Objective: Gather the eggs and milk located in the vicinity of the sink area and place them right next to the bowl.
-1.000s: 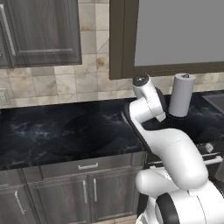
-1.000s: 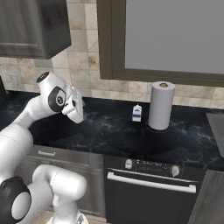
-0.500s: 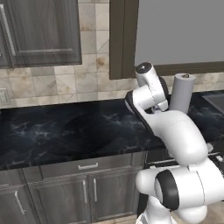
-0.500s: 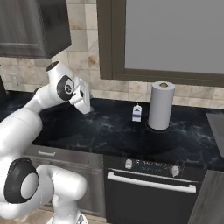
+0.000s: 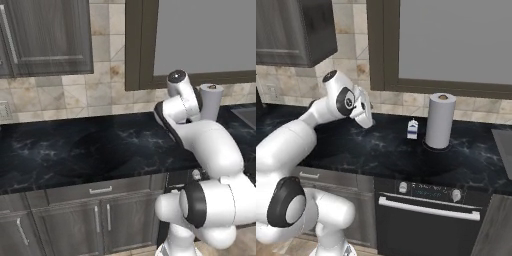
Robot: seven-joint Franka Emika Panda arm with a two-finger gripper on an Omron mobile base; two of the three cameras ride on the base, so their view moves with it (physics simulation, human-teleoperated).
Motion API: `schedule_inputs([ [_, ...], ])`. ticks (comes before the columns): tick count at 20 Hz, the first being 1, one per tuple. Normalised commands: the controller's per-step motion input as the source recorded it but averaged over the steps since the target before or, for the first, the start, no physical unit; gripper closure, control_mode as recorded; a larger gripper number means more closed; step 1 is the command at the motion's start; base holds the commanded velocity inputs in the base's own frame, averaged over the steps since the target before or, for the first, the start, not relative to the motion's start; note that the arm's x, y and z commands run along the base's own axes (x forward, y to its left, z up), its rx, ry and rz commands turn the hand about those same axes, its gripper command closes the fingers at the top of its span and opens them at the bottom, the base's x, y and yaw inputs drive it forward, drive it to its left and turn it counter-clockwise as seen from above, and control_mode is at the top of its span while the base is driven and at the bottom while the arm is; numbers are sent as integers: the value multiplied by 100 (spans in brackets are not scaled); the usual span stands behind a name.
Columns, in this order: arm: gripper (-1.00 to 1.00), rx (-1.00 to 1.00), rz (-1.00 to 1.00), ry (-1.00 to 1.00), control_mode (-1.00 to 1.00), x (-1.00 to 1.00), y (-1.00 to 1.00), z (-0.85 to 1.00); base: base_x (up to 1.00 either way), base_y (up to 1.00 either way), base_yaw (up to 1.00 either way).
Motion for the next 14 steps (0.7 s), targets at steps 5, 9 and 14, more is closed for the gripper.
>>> schedule_inputs([
  [5,-100,0,0,-4,-100,37,-14,0,0,0,0],
  [9,-100,0,1,0,-100,31,-14,0,0,0,0],
  [14,-100,0,5,10,-100,36,-8,1,0,0,0],
])
